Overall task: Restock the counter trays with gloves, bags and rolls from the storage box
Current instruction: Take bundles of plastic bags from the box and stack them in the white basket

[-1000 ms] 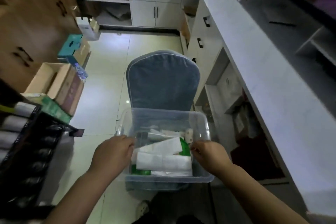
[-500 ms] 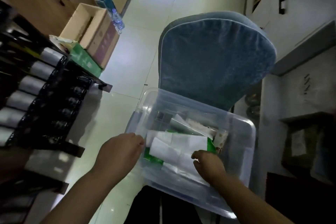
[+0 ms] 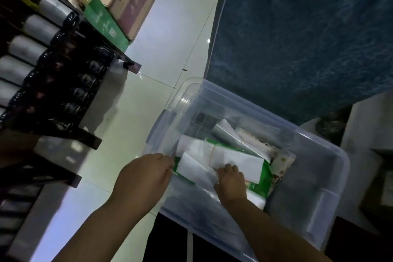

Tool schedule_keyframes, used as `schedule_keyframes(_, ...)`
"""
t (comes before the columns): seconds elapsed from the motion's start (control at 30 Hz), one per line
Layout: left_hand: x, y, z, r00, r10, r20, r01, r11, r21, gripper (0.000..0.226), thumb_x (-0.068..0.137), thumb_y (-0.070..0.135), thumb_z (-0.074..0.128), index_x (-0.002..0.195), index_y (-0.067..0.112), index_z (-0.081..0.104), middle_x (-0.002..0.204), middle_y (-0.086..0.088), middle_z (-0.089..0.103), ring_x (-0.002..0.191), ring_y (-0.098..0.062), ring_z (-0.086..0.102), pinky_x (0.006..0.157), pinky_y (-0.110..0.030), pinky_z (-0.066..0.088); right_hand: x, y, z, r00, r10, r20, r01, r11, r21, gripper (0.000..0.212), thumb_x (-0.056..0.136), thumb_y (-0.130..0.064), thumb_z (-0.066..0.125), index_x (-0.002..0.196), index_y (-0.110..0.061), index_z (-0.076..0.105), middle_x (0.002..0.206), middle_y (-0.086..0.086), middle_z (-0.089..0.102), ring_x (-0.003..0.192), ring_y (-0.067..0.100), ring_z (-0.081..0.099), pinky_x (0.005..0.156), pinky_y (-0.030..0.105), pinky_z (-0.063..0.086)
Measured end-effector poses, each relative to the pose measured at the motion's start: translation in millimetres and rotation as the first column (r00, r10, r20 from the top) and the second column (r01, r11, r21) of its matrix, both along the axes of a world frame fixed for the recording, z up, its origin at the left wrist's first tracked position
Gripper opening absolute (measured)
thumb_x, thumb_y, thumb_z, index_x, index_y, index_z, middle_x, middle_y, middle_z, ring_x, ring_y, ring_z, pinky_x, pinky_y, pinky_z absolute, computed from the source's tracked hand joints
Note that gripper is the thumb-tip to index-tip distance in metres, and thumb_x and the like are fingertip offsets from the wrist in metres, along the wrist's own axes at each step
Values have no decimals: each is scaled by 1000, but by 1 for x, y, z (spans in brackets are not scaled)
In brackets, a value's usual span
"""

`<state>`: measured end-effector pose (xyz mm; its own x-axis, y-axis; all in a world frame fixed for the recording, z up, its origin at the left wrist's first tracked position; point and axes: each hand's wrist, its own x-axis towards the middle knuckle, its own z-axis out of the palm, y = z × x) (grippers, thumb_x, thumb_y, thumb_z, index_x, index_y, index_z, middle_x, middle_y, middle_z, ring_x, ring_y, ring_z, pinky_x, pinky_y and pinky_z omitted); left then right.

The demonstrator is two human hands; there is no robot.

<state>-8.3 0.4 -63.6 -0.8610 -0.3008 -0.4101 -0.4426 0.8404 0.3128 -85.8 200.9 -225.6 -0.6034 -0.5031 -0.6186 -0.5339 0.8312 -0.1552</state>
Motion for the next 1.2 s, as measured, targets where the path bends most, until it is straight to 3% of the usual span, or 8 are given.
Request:
schedule_keyframes(0.3, 15, -4, 5, 998, 58, 37, -59, 997, 51, 14, 82, 18, 63, 93, 24, 69, 84, 5, 69, 77, -13, 63, 57, -21, 33, 5, -1, 26, 940, -316, 127, 335, 926, -173, 18, 85, -34, 59, 95, -19, 56, 90, 5, 68, 85, 28, 64, 63, 29, 40)
schedule_keyframes(0.47, 13, 0, 0, 968, 215, 126, -232, 963, 136, 22, 88, 34, 52, 106, 24, 59, 103, 5, 68, 89, -17, 63, 70, -26, 47, -18, -21, 94, 709, -442, 550, 676, 647, -352, 22, 75, -8, 73, 71, -20, 55, 62, -6, 53, 57, 11, 47, 52, 18, 37)
schedule_keyframes(0.57, -4, -3, 7, 814, 530, 239, -560, 606, 565, 49, 72, 40, 71, 114, 21, 53, 109, 5, 67, 100, -18, 64, 88, -39, 52, -22, -41, 131, 575, -340, 744, 783, 490, -382, 16, 74, 1, 74, 83, -6, 62, 72, 8, 66, 63, 13, 59, 58, 19, 49)
schedule_keyframes(0.63, -13, -7, 10, 679, 663, 317, -589, 233, 774, 59, 63, 36, 75, 115, 14, 57, 111, -3, 69, 103, -22, 65, 94, -46, 50, -22, -55, 145, 527, -281, 802, 818, 423, -390, 19, 74, 3, 73, 86, -7, 63, 80, 12, 71, 70, 16, 65, 64, 28, 54)
schedule_keyframes(0.7, -19, -10, 12, 597, 736, 319, -552, 89, 829, 50, 66, 25, 75, 112, 10, 61, 104, -8, 72, 98, -26, 67, 89, -41, 54, -21, -66, 147, 504, -249, 827, 836, 382, -394, 22, 75, 4, 72, 87, -11, 64, 84, 10, 71, 74, 17, 65, 68, 30, 54)
schedule_keyframes(0.83, -25, -18, 11, 558, 824, 98, -619, 334, 711, 20, 77, 17, 74, 94, 17, 64, 89, -1, 71, 80, -18, 66, 65, -19, 53, -24, -64, 117, 531, -400, 747, 841, 360, -404, 16, 77, 0, 72, 83, -13, 65, 77, 5, 68, 72, 16, 63, 66, 17, 53)
schedule_keyframes(0.97, -22, -35, 2, 469, 883, -30, -687, 386, 616, 28, 78, 22, 72, 102, 12, 63, 92, -3, 67, 82, -19, 63, 65, -23, 45, -39, -31, 63, 709, -634, 308, 703, 605, -373, 12, 83, -17, 69, 94, -14, 67, 91, 3, 70, 84, 16, 62, 74, 26, 48)
schedule_keyframes(1.2, -13, -50, -19, 417, 908, -31, -683, 336, 648, 19, 79, 20, 70, 95, 30, 64, 91, 16, 68, 77, 5, 65, 63, -12, 47, -47, -28, -8, 983, -181, -14, 177, 972, -158, 42, 88, -28, 57, 128, -15, 51, 130, 10, 55, 120, 26, 47, 100, 33, 34)
